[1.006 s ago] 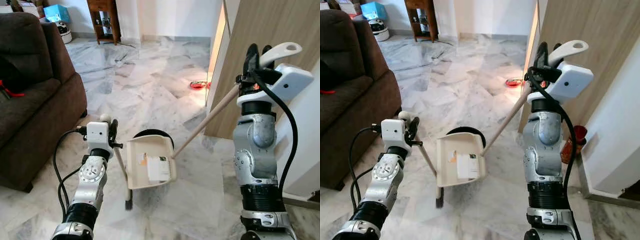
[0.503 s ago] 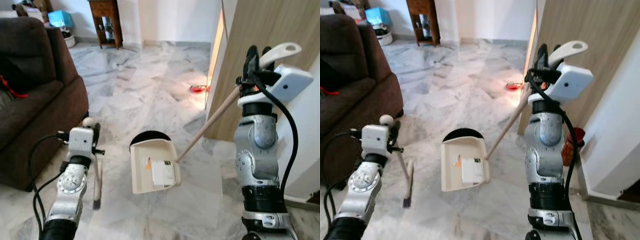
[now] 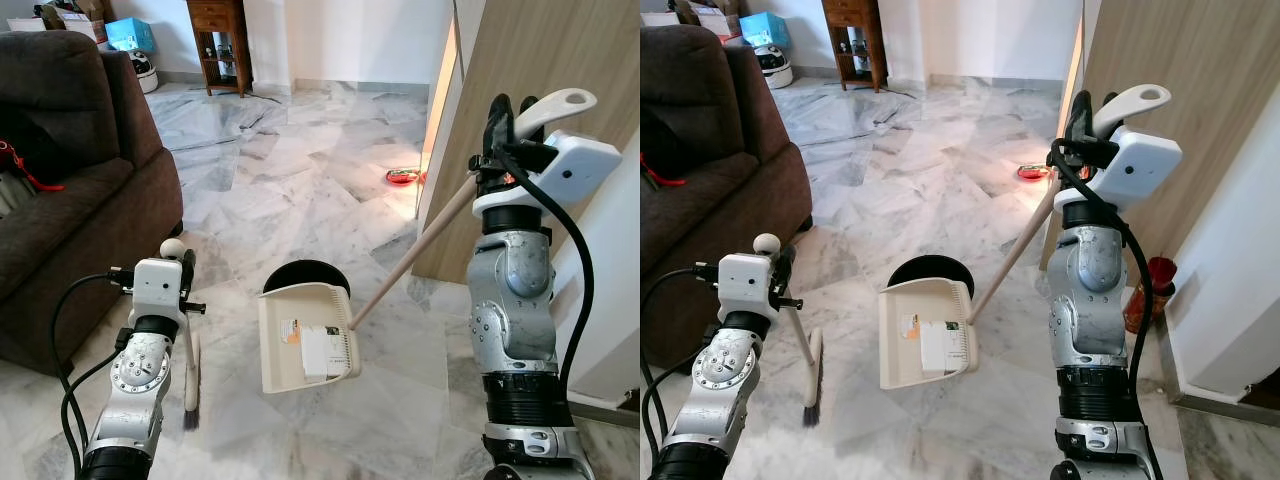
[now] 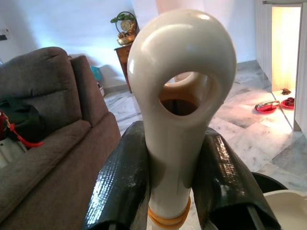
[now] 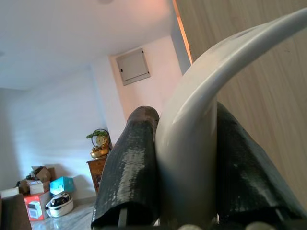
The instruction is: Sweep floor
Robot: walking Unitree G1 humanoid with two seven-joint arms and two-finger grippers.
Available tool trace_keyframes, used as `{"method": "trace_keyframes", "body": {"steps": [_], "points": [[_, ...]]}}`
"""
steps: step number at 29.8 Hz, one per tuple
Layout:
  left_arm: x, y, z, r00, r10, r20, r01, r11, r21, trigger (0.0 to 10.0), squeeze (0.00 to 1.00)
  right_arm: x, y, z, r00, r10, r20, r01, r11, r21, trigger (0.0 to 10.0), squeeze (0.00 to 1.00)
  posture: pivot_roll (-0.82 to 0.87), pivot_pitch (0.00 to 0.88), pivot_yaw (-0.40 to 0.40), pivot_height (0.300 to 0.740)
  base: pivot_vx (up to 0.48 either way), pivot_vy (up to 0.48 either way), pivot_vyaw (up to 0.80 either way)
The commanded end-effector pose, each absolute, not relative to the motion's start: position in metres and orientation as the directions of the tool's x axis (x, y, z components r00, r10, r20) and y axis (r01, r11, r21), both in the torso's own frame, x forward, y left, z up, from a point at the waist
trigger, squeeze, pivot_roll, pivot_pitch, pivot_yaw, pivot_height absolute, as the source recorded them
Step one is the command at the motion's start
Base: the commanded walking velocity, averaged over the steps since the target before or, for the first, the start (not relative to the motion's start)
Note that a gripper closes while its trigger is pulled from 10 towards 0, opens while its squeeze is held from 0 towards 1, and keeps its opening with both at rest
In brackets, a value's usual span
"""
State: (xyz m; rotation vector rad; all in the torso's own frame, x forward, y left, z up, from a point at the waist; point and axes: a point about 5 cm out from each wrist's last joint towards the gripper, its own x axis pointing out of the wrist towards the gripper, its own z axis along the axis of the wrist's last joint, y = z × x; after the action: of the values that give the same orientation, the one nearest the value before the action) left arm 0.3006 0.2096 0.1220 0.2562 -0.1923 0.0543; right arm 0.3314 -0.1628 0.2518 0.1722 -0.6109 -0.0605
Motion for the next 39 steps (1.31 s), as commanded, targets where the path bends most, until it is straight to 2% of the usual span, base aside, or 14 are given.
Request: {"method": "trace_keyframes", "body": {"steps": [1,39], "points": [[0.3028,0.2087,0.1374,0.966,0.025,0.256,-0.094,0.96,0.262,10.0,0.0,0.3244,-0.1623,0.2677,0.772,-0.108,0.627,-0.017,0.982,0.19,10.0,0.0,0.03,0.0,0.031,0.74,0.259,0.0,0.0],[0.3047,0.2055,0.1373,0.972,0.017,0.235,-0.08,0.963,0.259,10.0,0.0,0.3245,-0.162,0.2686,0.774,-0.1,0.626,-0.021,0.983,0.184,10.0,0.0,0.03,0.0,0.035,0.74,0.293,0.0,0.0]]}}
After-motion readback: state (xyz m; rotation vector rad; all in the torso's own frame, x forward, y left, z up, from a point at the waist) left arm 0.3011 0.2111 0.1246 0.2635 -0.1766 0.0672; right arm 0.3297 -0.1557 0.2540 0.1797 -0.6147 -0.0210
